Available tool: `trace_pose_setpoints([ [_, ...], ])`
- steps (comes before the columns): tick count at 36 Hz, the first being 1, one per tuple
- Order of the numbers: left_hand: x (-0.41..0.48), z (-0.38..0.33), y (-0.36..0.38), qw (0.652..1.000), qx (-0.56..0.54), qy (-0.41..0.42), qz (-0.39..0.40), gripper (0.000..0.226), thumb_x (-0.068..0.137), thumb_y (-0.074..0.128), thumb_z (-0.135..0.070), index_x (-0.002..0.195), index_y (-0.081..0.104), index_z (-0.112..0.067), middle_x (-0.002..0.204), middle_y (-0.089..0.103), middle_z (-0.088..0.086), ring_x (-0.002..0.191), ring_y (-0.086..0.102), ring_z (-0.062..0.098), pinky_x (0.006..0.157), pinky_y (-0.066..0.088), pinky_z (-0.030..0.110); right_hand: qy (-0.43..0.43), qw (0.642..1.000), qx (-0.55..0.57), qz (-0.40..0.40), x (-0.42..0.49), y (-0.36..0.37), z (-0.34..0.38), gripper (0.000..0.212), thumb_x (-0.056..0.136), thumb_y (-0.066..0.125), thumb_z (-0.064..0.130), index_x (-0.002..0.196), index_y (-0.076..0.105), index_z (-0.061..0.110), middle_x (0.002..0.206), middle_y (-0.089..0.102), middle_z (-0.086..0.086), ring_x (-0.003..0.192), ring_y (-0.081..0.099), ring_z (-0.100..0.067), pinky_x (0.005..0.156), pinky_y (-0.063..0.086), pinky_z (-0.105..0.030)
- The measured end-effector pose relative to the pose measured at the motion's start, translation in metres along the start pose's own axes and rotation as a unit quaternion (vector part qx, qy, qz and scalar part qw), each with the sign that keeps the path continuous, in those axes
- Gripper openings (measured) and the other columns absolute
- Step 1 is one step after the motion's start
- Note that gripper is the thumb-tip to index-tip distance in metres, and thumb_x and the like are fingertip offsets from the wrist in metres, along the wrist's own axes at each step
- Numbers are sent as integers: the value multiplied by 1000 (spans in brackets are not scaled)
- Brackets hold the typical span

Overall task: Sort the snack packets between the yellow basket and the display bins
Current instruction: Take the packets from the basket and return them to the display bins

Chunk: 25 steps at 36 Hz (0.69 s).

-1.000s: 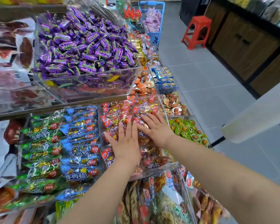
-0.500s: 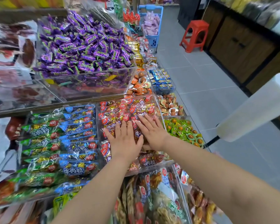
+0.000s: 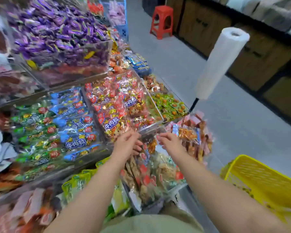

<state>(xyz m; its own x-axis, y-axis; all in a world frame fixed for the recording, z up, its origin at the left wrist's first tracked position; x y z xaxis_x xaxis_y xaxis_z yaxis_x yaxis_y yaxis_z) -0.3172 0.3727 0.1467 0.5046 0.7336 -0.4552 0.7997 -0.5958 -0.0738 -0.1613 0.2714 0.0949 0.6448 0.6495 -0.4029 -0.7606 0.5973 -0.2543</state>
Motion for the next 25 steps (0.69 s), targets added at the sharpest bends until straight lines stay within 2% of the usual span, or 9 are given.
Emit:
trace_pose_setpoints([
  [3,-12,43,12,994,1,-109,21,16,94,54,-11,79,60,-13,57,63,4,40,57,11,41,46,21,126,987,77,-63,-40,-21,-67,18,92,50,6,82,60,17,69,57,-3,52,49,-10,41,36,-16],
  [6,-25,94,23,979,38,-196,46,18,96,50,-13,79,57,-12,66,57,7,46,55,14,50,44,23,226,963,98,-111,-96,-43,-129,31,92,46,5,63,51,14,53,47,-5,33,42,-5,33,30,-16],
  [10,-44,159,33,952,117,-267,90,27,100,37,-13,75,48,-12,57,53,4,39,49,12,43,37,17,358,903,163,-173,-190,-64,-218,35,94,43,4,61,42,13,58,39,-8,45,40,-13,46,28,-21],
  [13,-63,198,38,926,156,-325,115,33,104,33,-19,78,48,-7,60,53,13,44,57,15,45,43,18,430,833,241,-251,-265,-75,-271,29,96,40,9,67,41,13,61,40,-8,38,42,-10,42,29,-18],
  [15,-74,220,41,904,178,-364,133,32,104,34,-23,109,55,1,99,61,29,91,70,27,81,53,26,455,802,264,-283,-308,-79,-298,28,96,40,10,69,41,14,60,39,-6,33,40,-10,39,27,-15],
  [16,-78,227,41,897,196,-374,128,37,103,36,-24,125,51,1,117,59,28,109,62,33,96,46,33,464,787,276,-299,-326,-81,-310,28,97,40,8,69,40,13,59,38,-6,28,38,-10,34,26,-13],
  [20,-78,233,49,916,233,-319,72,33,102,39,-21,124,51,0,92,61,19,69,52,24,84,39,33,490,743,312,-332,-379,-88,-342,31,96,42,6,66,41,13,54,37,-6,24,36,-9,31,26,-12],
  [22,-76,231,63,928,219,-297,53,36,103,36,-20,126,49,4,96,61,21,70,52,27,84,40,35,492,735,329,-330,-389,-96,-349,27,97,43,10,70,43,13,59,41,-6,36,41,-12,38,31,-20],
  [25,-78,226,93,932,231,-274,55,21,103,34,-16,95,51,-7,101,56,22,63,53,27,69,45,36,493,734,340,-321,-398,-120,-357,18,96,47,14,78,50,12,71,51,-6,58,48,-16,52,38,-27],
])
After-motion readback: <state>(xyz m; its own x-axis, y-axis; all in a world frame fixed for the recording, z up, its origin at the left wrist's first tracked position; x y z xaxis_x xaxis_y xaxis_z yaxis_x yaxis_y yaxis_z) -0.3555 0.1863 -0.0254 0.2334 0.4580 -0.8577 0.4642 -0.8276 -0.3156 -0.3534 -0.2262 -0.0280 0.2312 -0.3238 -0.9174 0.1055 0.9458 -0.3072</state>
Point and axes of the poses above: each hand's wrist, its own x-axis towards the middle knuckle, its own y-axis out of the palm, z = x × y, the point moved 4 cm from there along x, towards the middle knuckle
